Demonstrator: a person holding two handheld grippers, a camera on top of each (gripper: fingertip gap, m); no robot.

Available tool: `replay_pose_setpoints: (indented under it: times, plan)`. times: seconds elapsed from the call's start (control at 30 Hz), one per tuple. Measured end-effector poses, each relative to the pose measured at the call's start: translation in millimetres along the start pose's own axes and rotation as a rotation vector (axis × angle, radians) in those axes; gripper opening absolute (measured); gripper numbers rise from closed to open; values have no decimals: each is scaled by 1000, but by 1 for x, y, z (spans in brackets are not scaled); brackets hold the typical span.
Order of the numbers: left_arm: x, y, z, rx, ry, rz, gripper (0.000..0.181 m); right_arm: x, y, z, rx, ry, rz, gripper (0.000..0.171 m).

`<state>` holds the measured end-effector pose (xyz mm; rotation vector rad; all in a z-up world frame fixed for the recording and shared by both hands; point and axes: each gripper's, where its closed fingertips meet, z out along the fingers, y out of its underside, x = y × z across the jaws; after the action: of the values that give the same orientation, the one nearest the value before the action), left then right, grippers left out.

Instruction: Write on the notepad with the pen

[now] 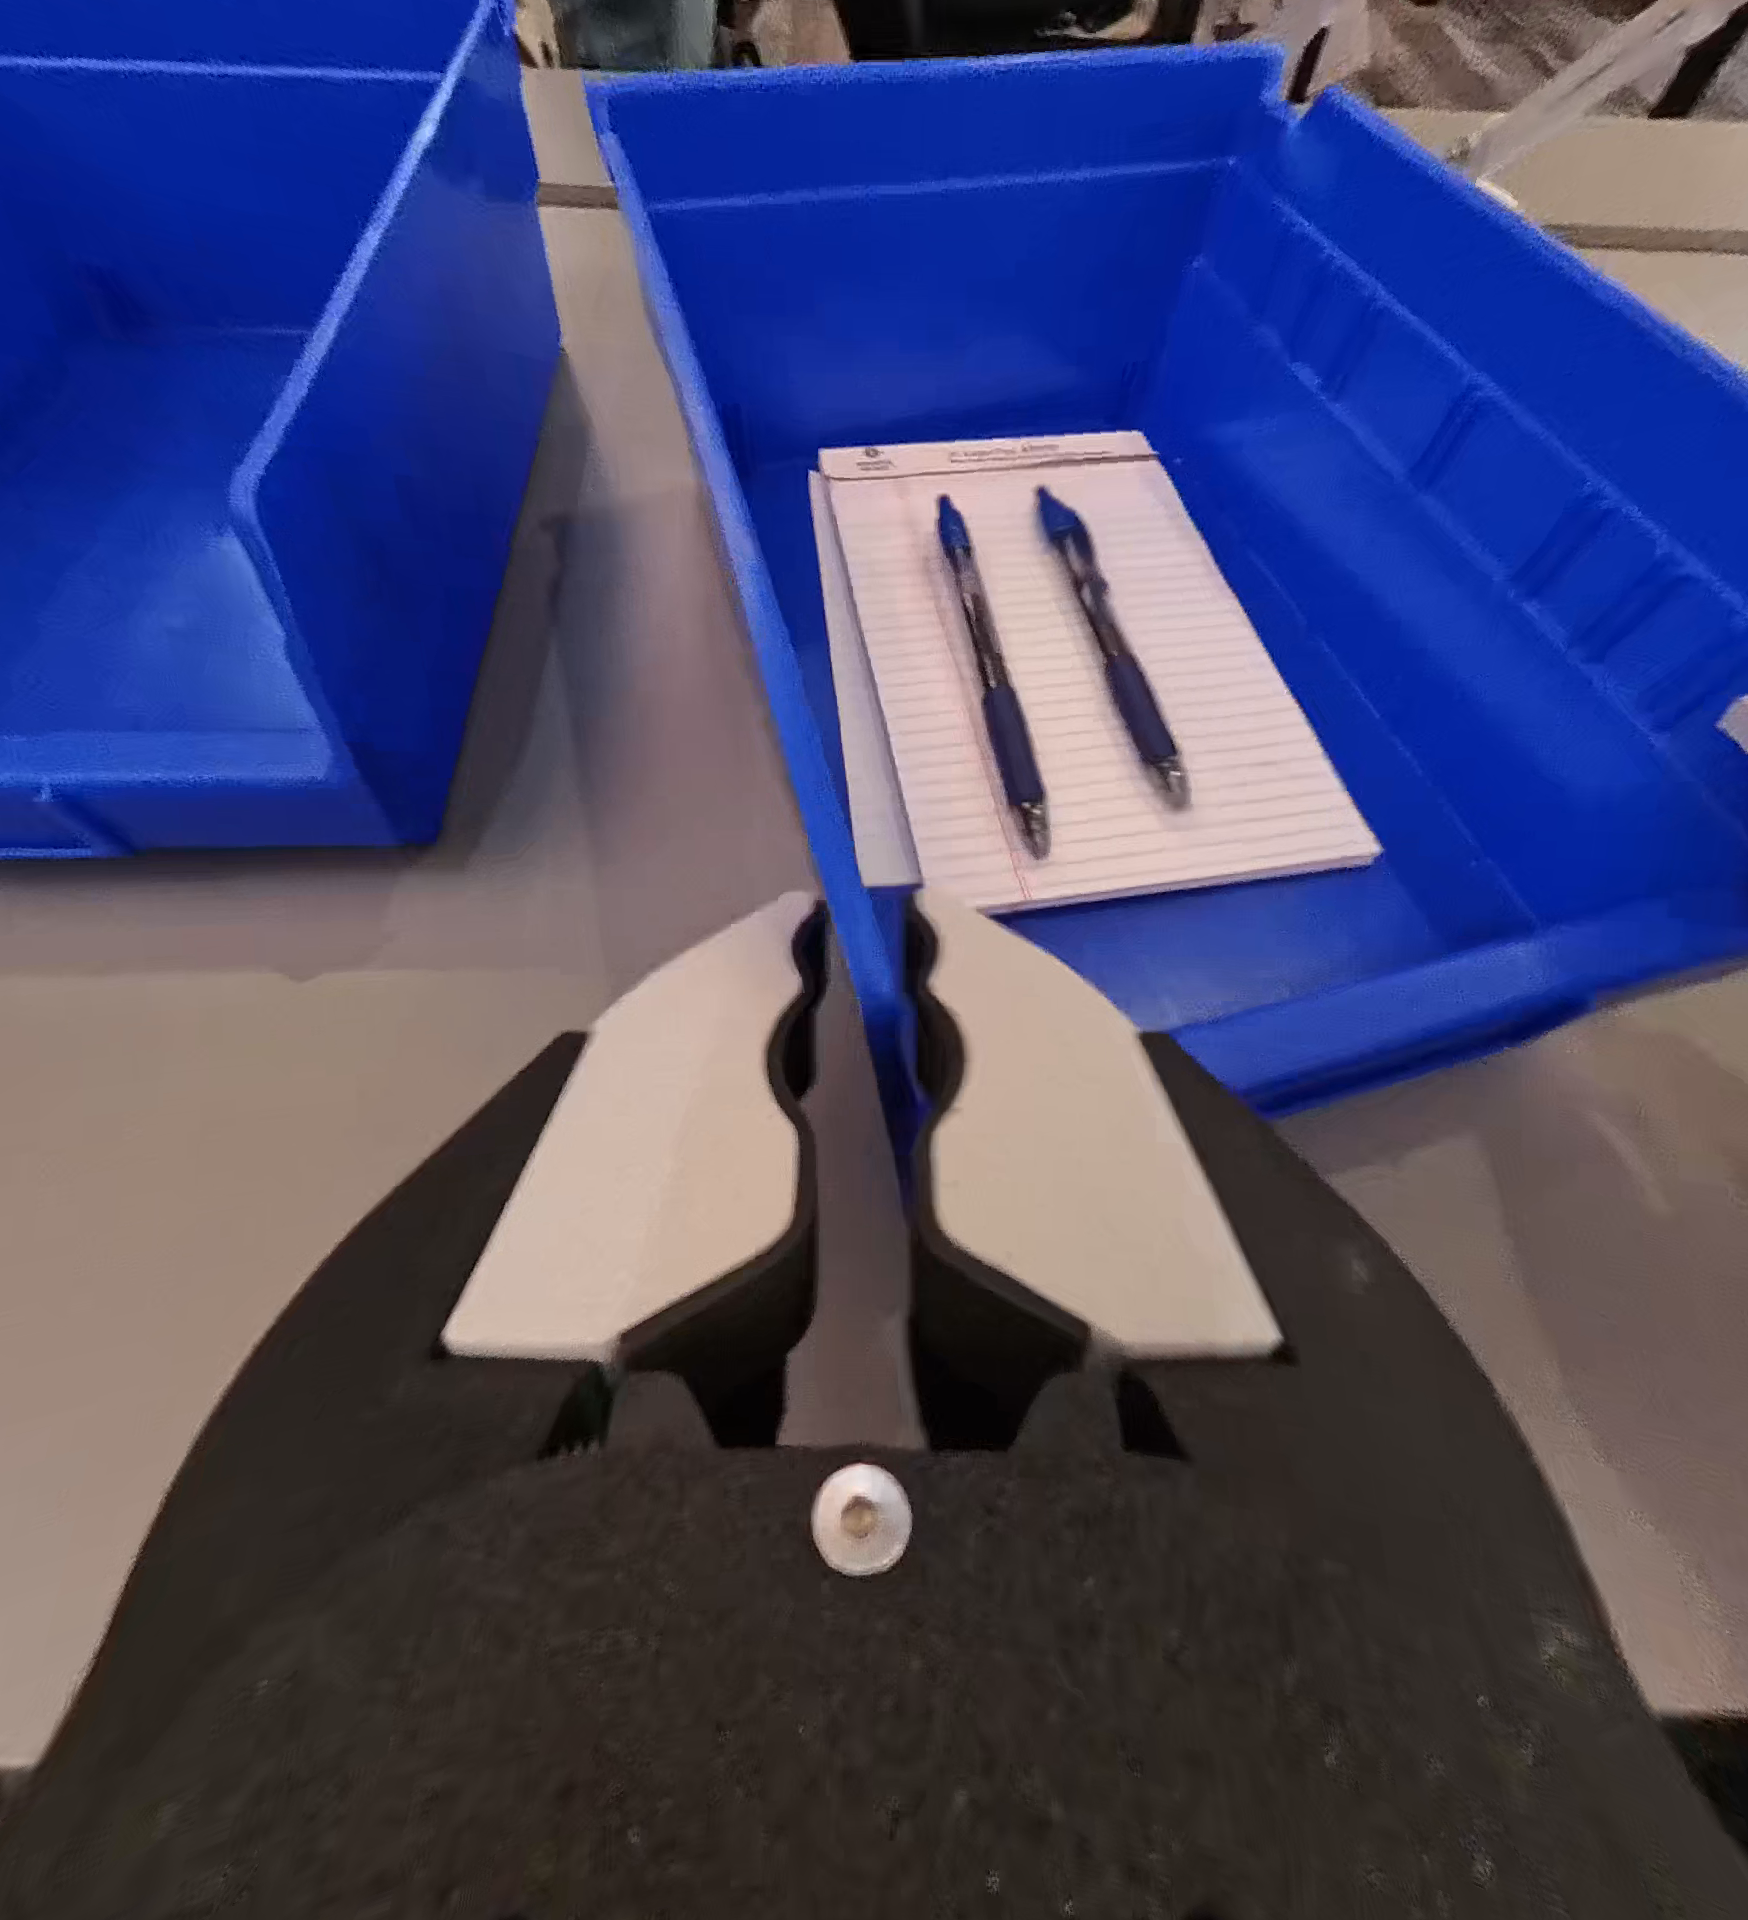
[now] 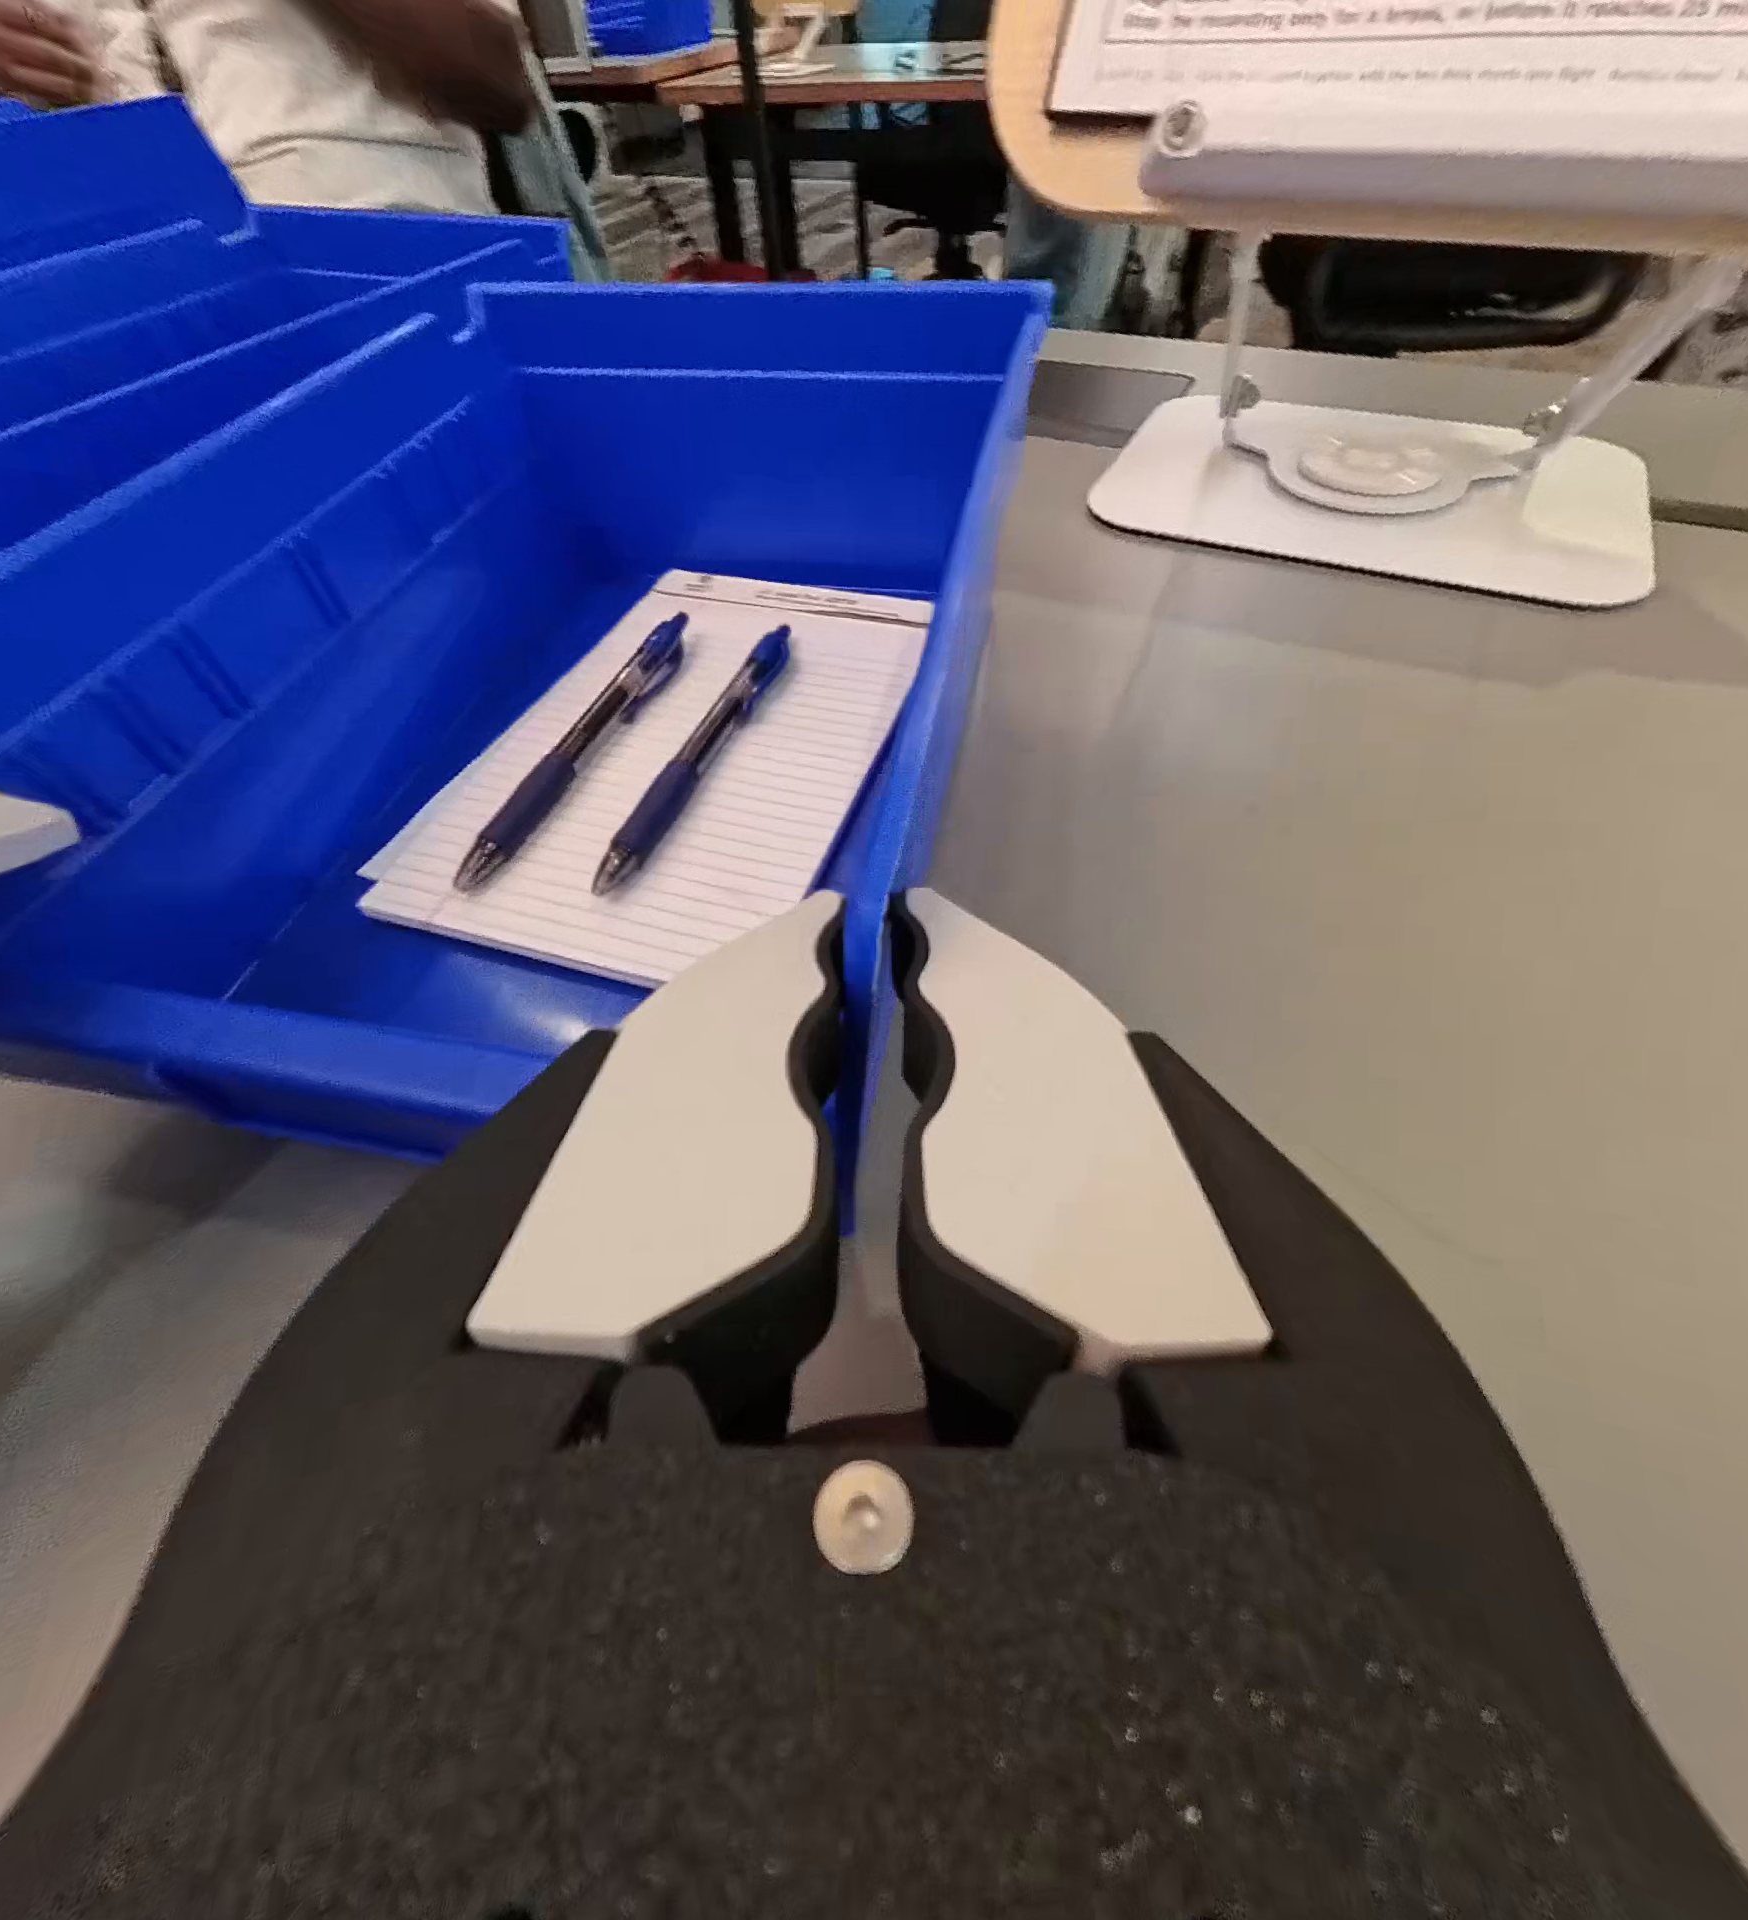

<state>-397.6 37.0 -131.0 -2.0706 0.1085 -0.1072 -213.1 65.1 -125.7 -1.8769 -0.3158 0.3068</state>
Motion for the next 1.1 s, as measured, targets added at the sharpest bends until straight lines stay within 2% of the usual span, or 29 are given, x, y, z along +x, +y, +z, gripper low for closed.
replay_pose_setpoints:
  times: [0.07,0.17,0.27,0.3,0.37,0.47,0.57,0.63,0.67,0.7,0.73,0.77,0.8,0.93,1.1]
  plan:
    - [3,-3,-19,17,80,-61,66,4,-5,-11,21,-15,-51,19]
    - [-15,-17,-66,105,147,-130,69,14,-13,-43,54,-32,-128,35]
    - [-80,-30,-87,158,105,-112,68,5,-6,-72,39,-165,-185,45]
    - [-109,-30,-83,140,76,-81,64,1,1,-80,11,-206,-204,45]
    - [-178,-32,-63,73,-54,-15,75,-7,14,-91,-32,-263,-228,44]
    - [-264,-46,-26,38,-195,45,74,-22,21,-100,-37,-313,-205,42]
    - [-298,-58,17,5,-139,-13,71,-41,23,-101,-64,-369,-175,42]
    - [-320,-55,43,-56,-183,0,73,-53,21,-101,-59,-392,-165,41]
    - [-323,-52,54,-83,-175,-9,70,-60,22,-101,-67,-407,-163,42]
    - [-323,-49,64,-105,-148,-25,57,-69,24,-100,-80,-429,-163,42]
    - [-316,-48,71,-107,-91,-47,40,-78,26,-99,-95,-453,-164,42]
    - [-308,-50,73,-89,-30,-83,11,-88,30,-97,-113,-479,-163,42]
    - [-308,-50,72,-80,-41,-112,6,-99,33,-96,-130,-506,-162,42]
    - [-296,-34,44,-78,-113,-122,5,-151,39,-82,-194,-589,-166,43]
    - [-271,10,-36,-52,-256,-156,5,-220,35,-53,-188,-611,-218,43]
